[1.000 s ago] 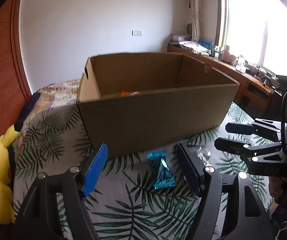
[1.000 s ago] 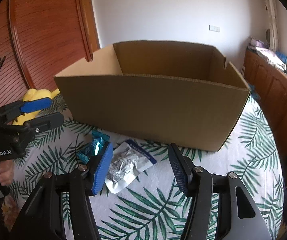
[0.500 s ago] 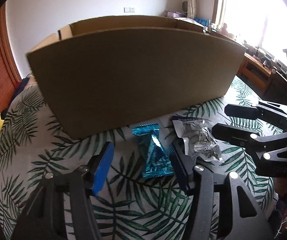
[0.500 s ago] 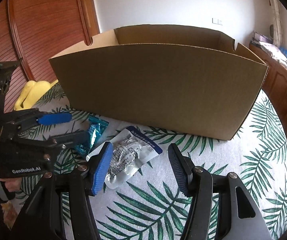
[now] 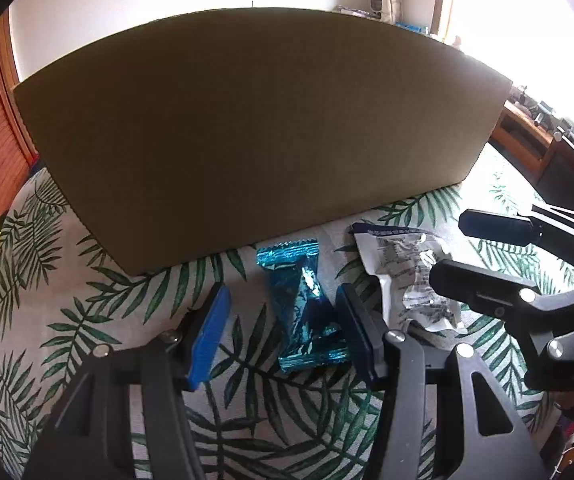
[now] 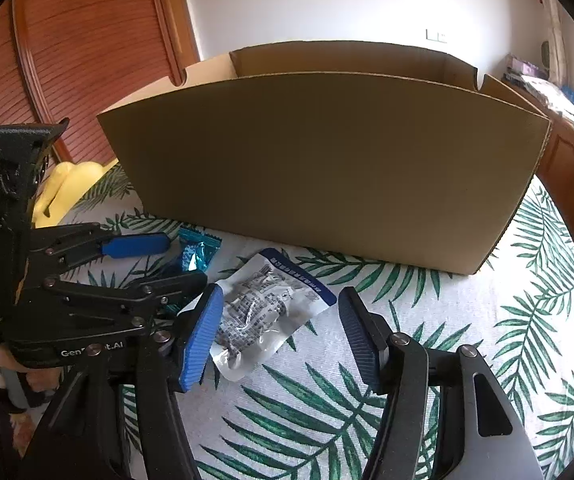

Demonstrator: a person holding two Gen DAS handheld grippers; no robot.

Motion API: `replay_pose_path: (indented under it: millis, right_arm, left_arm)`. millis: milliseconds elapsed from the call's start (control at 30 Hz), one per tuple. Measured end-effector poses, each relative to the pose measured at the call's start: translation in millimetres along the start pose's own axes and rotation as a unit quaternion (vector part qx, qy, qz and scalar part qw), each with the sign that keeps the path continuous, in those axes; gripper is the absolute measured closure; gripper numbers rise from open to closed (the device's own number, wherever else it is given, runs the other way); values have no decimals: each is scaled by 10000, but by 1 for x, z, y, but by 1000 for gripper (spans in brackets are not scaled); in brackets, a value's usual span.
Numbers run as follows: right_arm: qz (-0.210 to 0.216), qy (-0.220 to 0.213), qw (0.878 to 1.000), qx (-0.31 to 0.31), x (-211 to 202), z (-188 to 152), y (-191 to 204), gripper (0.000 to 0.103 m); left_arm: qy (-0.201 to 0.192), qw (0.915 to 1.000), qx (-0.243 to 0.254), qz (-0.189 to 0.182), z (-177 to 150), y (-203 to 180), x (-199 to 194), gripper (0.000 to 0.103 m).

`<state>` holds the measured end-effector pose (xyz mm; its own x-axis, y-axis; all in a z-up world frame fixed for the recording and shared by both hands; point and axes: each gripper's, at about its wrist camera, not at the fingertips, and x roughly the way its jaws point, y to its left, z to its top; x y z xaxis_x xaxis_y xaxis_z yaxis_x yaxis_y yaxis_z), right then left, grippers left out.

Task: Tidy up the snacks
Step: 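Lower the left tool onto the blue-teal wrapped bar and grasp it, then lower the right tool onto the clear silver pouch and grasp it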

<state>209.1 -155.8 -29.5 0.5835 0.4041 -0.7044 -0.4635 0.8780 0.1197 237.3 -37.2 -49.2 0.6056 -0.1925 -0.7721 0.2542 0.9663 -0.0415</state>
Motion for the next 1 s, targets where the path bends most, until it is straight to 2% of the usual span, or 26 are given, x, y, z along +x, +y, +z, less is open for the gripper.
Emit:
replay_pose_path:
  millis: [33,67,133,200,467,767,1000]
  right_arm:
    - [-20,17,10000,-14,1,0,1,41]
    - [-44,35,10000,-25,3,0,2,41]
    - [-59,81,9999,-29,6,0,5,40]
    - [-85,139,9999,-28,10,0,7,40]
    - [-95,348,9992,151,20,4,5,34]
    - [-255,472,9985,-50,30,7,15,33]
    - [-224,489,9985,-99,32,9,15,33]
  left_arm:
    - [-18,10000,-22,9,0,1,0,55]
    - [-40,10000,-50,1,-1,2,-1,66]
    - [-67,9999,-135,-61,-2,8,-3,76]
    - [-78,9997,-184,-157,-3,12,-4,80]
    - [-175,9983,-489,-254,-8,32,-9,82]
    - [-154,9981,-522,-296,-8,33,-9,82]
    - [-152,9981,-519,-290,-8,31,-10,82]
